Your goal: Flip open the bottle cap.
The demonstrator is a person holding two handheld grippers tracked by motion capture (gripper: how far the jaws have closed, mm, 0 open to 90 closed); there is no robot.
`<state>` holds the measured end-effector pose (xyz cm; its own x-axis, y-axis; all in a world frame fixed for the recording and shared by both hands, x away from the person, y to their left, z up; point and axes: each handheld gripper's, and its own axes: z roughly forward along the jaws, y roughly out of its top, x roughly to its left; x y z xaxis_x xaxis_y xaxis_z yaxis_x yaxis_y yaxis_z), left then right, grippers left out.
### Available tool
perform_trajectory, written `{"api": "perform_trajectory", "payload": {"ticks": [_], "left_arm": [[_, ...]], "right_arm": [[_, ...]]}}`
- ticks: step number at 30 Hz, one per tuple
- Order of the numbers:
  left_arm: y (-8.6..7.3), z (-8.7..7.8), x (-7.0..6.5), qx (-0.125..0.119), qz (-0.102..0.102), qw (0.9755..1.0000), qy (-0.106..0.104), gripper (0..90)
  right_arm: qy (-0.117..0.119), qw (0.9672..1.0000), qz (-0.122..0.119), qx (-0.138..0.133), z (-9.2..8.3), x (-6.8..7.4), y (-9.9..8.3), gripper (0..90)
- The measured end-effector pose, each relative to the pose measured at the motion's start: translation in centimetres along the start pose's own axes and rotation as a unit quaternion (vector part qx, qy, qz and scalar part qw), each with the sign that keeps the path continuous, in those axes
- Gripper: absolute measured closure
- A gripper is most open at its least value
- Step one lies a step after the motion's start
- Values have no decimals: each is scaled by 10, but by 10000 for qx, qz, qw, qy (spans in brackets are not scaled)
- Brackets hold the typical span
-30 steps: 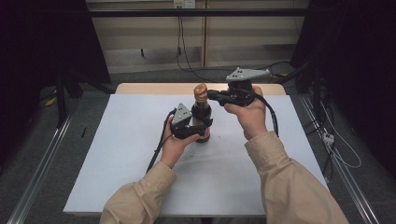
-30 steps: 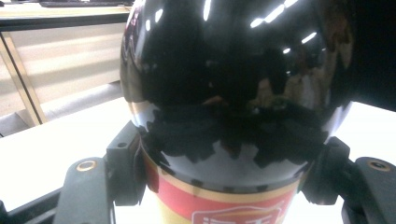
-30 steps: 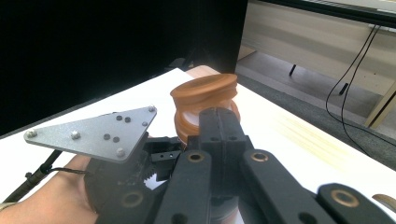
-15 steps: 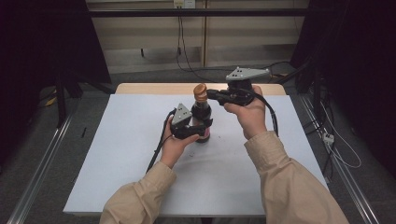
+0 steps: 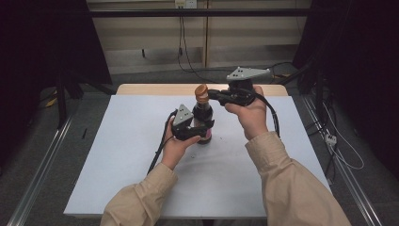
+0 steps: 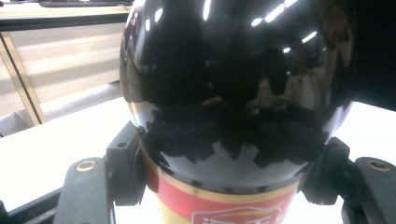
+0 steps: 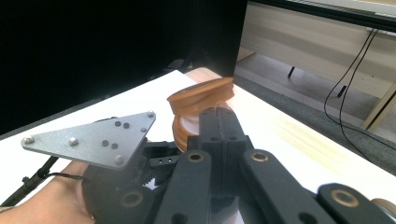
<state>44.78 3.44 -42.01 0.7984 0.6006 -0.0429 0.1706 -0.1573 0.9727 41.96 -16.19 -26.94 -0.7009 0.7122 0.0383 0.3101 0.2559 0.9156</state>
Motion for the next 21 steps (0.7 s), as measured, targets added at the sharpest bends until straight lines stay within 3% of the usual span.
{"api": "perform_trajectory", "payload": {"ticks": [21], "left_arm": [[0,0,-1,-24,-26,10000,-16,308]], "right_arm": [[14,10000,-8,-66,0,2,4,900]]}}
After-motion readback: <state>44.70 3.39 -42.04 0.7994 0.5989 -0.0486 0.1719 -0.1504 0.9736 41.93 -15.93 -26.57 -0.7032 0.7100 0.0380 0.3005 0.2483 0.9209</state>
